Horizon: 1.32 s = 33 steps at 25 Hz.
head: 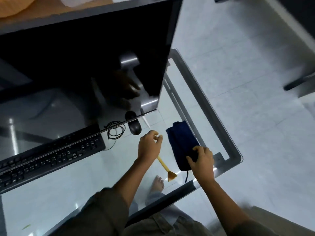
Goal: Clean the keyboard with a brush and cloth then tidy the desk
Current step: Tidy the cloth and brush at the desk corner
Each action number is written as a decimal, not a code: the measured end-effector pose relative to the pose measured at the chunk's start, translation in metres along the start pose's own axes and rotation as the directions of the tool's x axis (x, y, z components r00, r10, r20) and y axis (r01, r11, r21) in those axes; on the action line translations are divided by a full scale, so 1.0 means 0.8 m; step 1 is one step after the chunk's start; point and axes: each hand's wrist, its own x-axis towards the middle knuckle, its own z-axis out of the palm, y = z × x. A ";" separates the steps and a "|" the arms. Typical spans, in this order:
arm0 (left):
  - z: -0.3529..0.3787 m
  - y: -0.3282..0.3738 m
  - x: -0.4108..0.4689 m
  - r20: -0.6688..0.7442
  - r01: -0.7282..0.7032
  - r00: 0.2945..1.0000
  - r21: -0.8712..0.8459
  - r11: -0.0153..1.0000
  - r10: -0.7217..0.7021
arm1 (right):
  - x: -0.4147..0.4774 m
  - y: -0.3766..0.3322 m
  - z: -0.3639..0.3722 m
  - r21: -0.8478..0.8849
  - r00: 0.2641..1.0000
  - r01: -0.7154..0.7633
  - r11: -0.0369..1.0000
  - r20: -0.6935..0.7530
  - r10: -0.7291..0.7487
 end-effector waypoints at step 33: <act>0.062 0.022 -0.059 0.111 0.078 0.988 0.222 0.972 -0.104 | 0.040 0.027 -0.044 0.173 0.957 0.260 0.950 0.085 -0.277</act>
